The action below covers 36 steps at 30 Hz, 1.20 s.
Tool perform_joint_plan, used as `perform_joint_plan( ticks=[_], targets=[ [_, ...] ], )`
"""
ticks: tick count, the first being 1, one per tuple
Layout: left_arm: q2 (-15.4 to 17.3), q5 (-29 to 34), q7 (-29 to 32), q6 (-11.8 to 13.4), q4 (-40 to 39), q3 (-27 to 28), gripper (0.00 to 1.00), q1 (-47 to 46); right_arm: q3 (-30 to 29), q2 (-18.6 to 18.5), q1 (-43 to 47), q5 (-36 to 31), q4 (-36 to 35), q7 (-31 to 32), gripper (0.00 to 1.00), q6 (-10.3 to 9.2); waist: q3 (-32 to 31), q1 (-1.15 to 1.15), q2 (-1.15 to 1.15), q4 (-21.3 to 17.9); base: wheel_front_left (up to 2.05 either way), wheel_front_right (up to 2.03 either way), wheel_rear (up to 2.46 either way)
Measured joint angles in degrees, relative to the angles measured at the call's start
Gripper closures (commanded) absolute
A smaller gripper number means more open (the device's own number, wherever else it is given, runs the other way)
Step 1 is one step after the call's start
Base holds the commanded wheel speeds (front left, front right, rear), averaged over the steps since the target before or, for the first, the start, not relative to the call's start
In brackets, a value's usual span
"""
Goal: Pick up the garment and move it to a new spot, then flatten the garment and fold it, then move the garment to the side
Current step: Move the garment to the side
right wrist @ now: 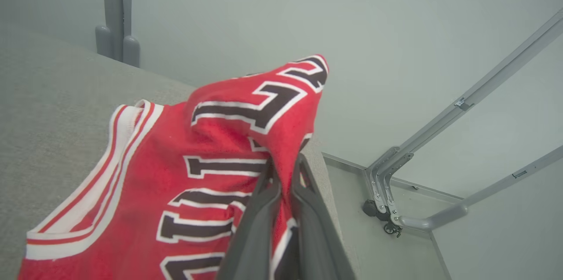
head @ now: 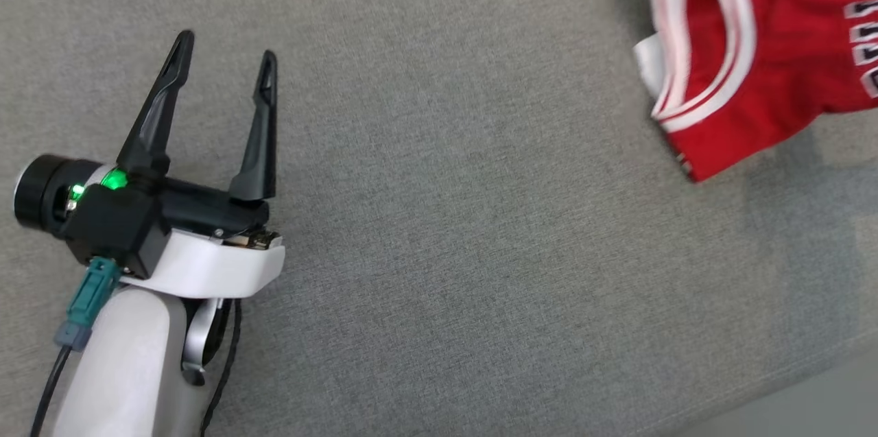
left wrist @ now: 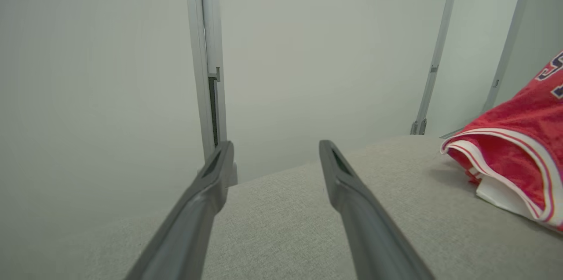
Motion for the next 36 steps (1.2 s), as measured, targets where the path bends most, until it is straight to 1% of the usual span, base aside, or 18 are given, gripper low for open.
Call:
perform_joint_plan(
  ticks=[4, 7, 9, 13, 14, 15, 16, 20, 23, 26, 30, 33, 36],
  targets=[
    [0.31, 1.19, 0.77, -0.97, -1.71, -2.07, 0.00, -2.32, -3.23, -4.80, -1.51, 1.08, 3.00, -0.81, 1.00, 0.01, 3.61, 0.00, 0.00, -0.29, 0.00, 0.00, 0.00],
    [0.75, 1.82, 1.62, -1.75, -3.31, -3.36, 0.00, -4.07, -5.52, -6.56, -2.76, 2.55, 6.77, -1.57, 1.00, 0.00, 5.92, 0.00, 0.00, -0.36, 0.00, 0.00, 0.00],
    [0.98, 2.30, 1.97, -2.18, -4.08, -4.22, 0.00, -5.34, -6.22, -6.45, -3.97, 3.18, 9.25, -1.97, 1.00, 0.00, 7.30, 0.00, 0.00, -0.34, 0.00, 0.00, 0.00],
    [1.10, 3.00, 2.85, -2.86, -5.26, -5.86, 0.00, -7.67, -7.04, -4.72, -7.41, 3.37, 15.75, -2.18, 0.99, 0.01, 9.79, 0.00, 0.00, 0.09, 0.00, 0.00, 0.00],
    [1.13, 3.04, 3.03, -2.92, -5.48, -6.17, 0.00, -8.22, -7.23, -4.15, -8.38, 3.32, 17.97, -1.90, 0.65, 0.01, 10.34, 0.00, 0.00, 0.29, 0.00, 0.00, 0.00],
    [1.16, 3.12, 3.08, -3.03, -5.66, -6.46, 0.00, -8.72, -7.95, -3.11, -9.38, 3.44, 20.20, -2.16, 0.18, 0.00, 10.89, 0.00, 0.00, 0.50, 0.00, 0.00, 0.00],
    [1.24, 3.14, 3.24, -3.32, -5.79, -6.72, 0.00, -9.18, -8.27, -2.14, -10.32, 3.53, 22.16, -2.29, 0.00, 0.00, 11.43, 0.00, 0.00, 0.74, 0.00, 0.00, 0.00],
    [1.44, 3.31, 3.39, -3.36, -5.94, -7.14, 0.00, -9.93, -8.40, 1.92, -12.82, 3.11, 28.15, -5.36, 0.00, 0.00, 12.95, 0.00, 0.00, 1.45, 0.00, 0.00, 0.00],
    [1.55, 3.31, 3.28, -3.25, -5.56, -7.19, 0.00, -9.90, -8.69, 4.30, -13.08, 3.38, 31.41, -8.00, 0.00, 0.00, 12.78, 0.00, 0.00, 1.33, 0.00, 0.00, 0.00],
    [1.60, 3.13, 2.87, -2.82, -4.65, -7.08, 0.00, -9.41, -9.34, 6.46, -12.38, 4.94, 32.29, -10.04, 0.00, 0.00, 11.64, 0.00, 0.00, 0.95, 0.00, 0.00, 0.00],
    [1.70, 2.56, 2.30, -2.08, -3.44, -6.64, 0.00, -7.21, -10.46, 9.83, -8.38, 6.62, 30.16, -10.94, 0.00, 0.00, 9.29, 0.00, 0.00, 0.06, 0.00, 0.00, 0.00],
    [2.04, 1.78, 1.82, -1.60, -2.75, -5.88, 0.00, -5.36, -12.57, 12.28, -4.82, 6.13, 24.21, -11.10, 0.00, 0.00, 7.26, 0.00, 0.00, -0.80, 0.00, 0.00, 0.00],
    [2.77, 1.21, 1.53, -1.24, -2.07, -5.10, 0.00, -3.25, -15.22, 16.14, 0.00, 5.41, 17.19, -11.17, 0.00, 0.00, 5.19, 0.00, 0.00, -1.70, 0.00, 0.00, 0.00]
  ],
)
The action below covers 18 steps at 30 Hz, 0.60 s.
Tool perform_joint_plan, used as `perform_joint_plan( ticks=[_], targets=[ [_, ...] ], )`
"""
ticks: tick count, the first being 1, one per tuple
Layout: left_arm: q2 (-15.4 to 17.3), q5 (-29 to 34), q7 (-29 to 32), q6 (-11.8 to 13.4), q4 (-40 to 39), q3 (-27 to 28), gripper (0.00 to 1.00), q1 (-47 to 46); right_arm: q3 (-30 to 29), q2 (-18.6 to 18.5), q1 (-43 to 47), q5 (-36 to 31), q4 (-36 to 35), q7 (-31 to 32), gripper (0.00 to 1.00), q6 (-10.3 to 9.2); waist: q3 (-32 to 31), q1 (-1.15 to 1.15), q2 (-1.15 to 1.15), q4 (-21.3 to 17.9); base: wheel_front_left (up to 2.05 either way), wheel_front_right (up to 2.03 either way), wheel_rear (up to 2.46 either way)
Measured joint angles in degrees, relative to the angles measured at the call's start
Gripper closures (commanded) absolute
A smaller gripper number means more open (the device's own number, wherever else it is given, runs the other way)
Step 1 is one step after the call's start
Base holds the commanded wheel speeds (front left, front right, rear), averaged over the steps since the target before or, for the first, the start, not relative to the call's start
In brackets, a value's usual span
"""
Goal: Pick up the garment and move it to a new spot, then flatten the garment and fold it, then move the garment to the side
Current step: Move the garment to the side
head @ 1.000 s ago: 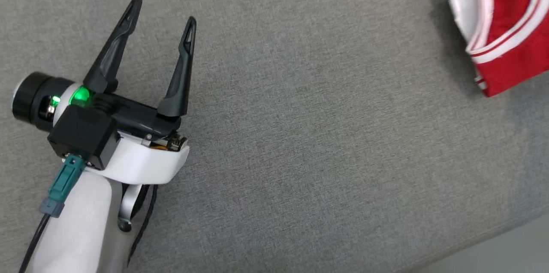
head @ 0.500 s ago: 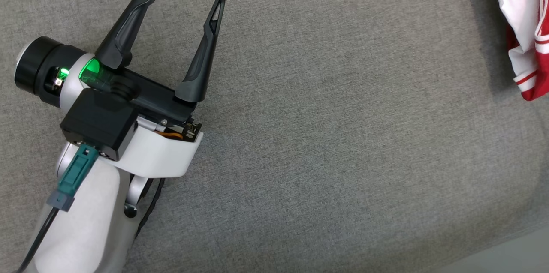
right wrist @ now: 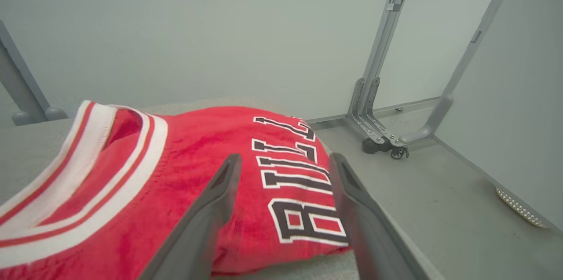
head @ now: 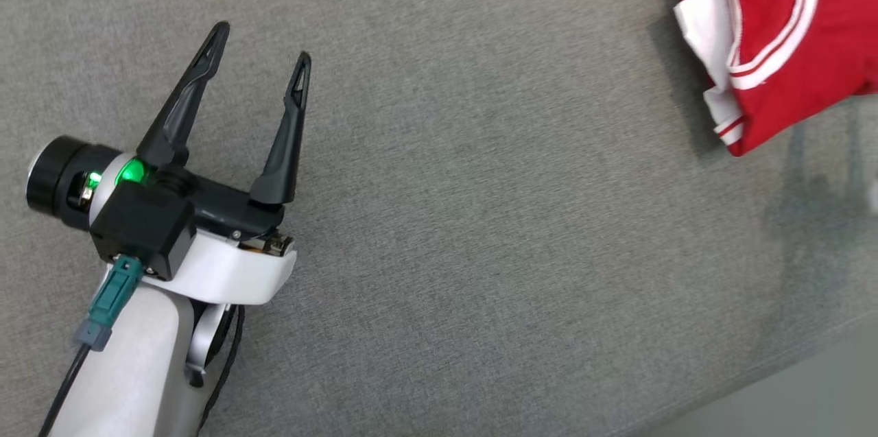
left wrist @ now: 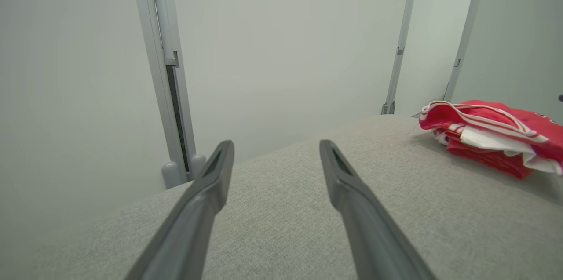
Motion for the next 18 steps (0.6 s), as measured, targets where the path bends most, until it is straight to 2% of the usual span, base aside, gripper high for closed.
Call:
perform_joint_plan(
  ticks=[8, 13, 18],
  targets=[
    [-0.46, -2.33, -1.31, 2.36, 1.69, 1.68, 0.00, 5.87, -2.98, 10.37, 14.51, -7.50, -17.57, -0.01, 0.00, -0.01, -6.11, 0.00, 0.00, -0.44, 0.00, 0.00, 0.00],
    [-1.59, -3.90, -2.54, 3.57, 3.36, 2.40, 0.00, 8.86, -2.09, 13.00, 19.22, -10.72, -23.59, 0.09, 0.00, -0.01, -8.42, 0.00, 0.00, 2.32, 0.00, 0.00, 0.00],
    [-3.12, -5.52, -3.94, 4.97, 5.34, 3.42, 0.00, 11.83, -2.68, 14.29, 22.69, -12.88, -29.34, 2.37, 0.00, -0.02, -10.50, 0.00, 0.00, 6.84, 0.00, 0.00, 0.00]
  ],
)
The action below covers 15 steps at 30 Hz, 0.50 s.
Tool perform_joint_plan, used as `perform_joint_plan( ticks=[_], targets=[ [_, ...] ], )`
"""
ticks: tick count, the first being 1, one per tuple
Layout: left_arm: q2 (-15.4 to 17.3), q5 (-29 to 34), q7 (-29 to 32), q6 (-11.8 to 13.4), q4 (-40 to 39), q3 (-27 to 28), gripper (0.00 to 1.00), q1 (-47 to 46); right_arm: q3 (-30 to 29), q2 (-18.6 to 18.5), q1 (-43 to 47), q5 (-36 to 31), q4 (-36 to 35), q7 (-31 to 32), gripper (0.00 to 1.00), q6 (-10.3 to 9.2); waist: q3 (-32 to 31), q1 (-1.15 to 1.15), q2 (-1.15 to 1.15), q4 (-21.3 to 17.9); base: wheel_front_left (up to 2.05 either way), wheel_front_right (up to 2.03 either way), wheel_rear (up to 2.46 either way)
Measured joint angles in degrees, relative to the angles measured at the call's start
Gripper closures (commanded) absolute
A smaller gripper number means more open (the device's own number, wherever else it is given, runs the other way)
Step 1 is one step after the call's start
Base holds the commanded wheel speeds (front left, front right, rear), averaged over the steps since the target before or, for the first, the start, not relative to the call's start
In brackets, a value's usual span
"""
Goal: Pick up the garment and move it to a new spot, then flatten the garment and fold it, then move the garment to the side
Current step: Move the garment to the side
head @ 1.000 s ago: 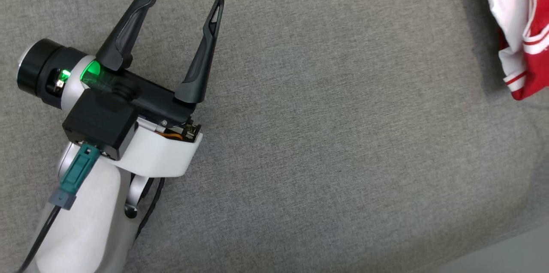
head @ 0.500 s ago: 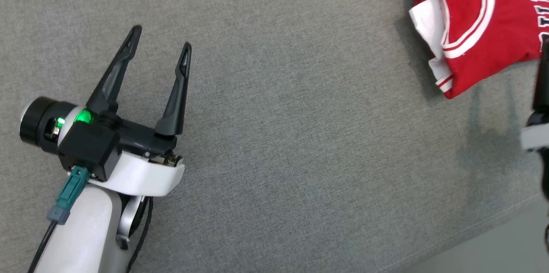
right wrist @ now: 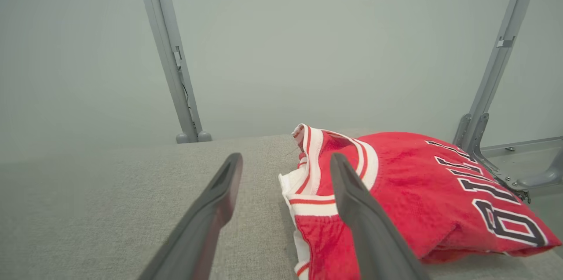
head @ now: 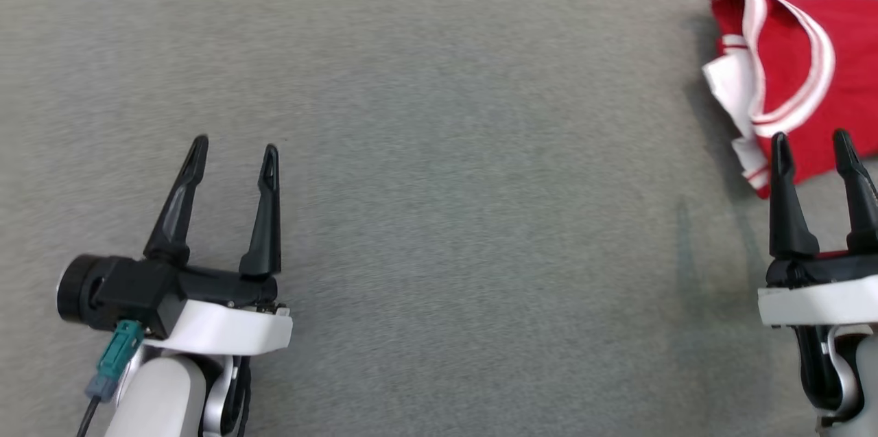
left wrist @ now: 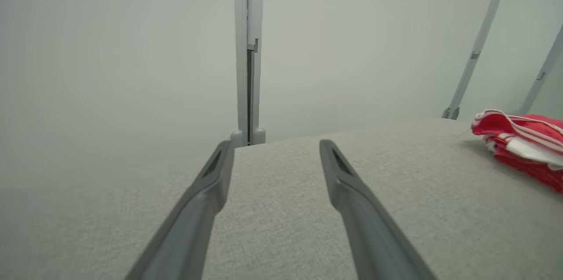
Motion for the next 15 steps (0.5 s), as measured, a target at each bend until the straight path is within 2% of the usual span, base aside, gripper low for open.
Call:
perform_joint_plan(
  ticks=[9, 15],
  targets=[
    [-1.75, -2.49, -1.59, 1.12, 4.23, 2.26, 0.00, 4.80, -0.49, 1.29, 5.78, -3.05, -7.69, 5.91, 0.00, 0.01, -4.55, 0.00, 0.00, 9.34, 0.00, 0.00, 0.00],
    [-2.33, -3.46, -1.79, 0.47, 6.75, 2.30, 0.00, 8.11, -0.48, 2.41, 10.32, -3.16, -8.95, 8.68, 0.00, 0.01, -9.96, 0.00, 0.00, 12.24, 0.00, 0.00, 0.00]
  ],
)
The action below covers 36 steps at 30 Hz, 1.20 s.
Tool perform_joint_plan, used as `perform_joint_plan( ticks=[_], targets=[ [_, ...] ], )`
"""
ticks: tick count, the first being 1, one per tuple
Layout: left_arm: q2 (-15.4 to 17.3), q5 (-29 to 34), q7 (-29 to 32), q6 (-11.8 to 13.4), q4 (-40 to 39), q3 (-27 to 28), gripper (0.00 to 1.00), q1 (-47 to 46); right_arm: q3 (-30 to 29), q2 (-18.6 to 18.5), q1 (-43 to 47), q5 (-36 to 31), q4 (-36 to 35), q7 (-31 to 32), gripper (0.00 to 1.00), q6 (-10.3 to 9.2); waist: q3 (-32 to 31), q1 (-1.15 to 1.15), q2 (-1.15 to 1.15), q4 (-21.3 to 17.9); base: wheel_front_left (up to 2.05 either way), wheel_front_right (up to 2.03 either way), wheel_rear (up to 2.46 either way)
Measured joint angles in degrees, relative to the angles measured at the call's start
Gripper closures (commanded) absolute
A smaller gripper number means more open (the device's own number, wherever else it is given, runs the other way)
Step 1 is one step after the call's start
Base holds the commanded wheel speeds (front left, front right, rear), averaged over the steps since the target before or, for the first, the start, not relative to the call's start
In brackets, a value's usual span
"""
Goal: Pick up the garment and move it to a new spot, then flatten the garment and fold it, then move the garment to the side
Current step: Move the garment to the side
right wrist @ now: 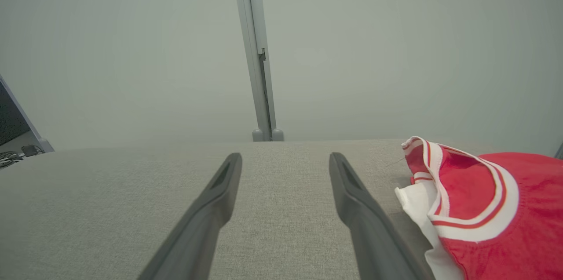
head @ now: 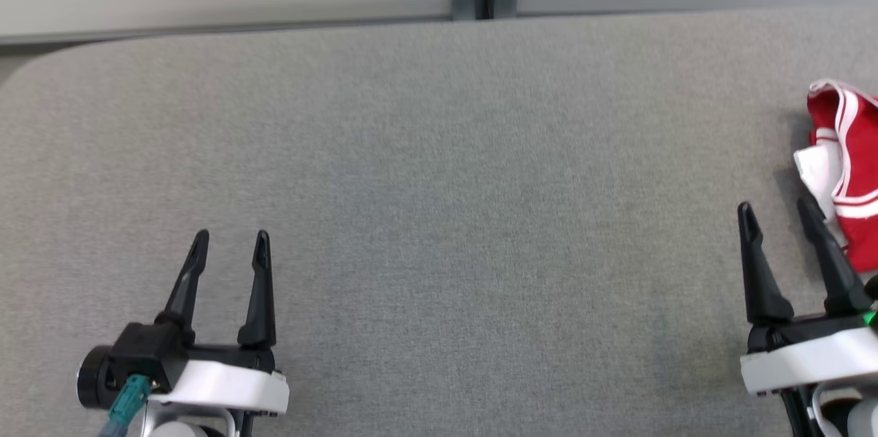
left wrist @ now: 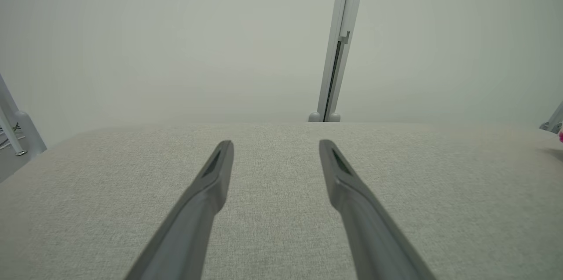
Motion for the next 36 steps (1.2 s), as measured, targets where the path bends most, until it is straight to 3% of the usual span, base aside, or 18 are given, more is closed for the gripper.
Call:
perform_joint_plan(
  ticks=[17, 36],
  targets=[
    [0.76, -1.22, 0.53, -0.42, 3.09, -0.32, 0.00, 7.65, -0.12, 0.88, 10.31, -1.00, -2.87, 4.27, 0.00, 0.00, -12.33, 0.00, 0.00, 0.49, 0.00, 0.00, 0.00],
    [1.20, -1.22, 1.21, 1.30, 3.61, -0.80, 0.00, 8.52, -1.12, 1.05, 11.24, -1.03, -4.19, 5.45, 0.00, -0.01, -13.21, -0.01, 0.00, 0.83, 0.00, 0.00, 0.00]
  ],
)
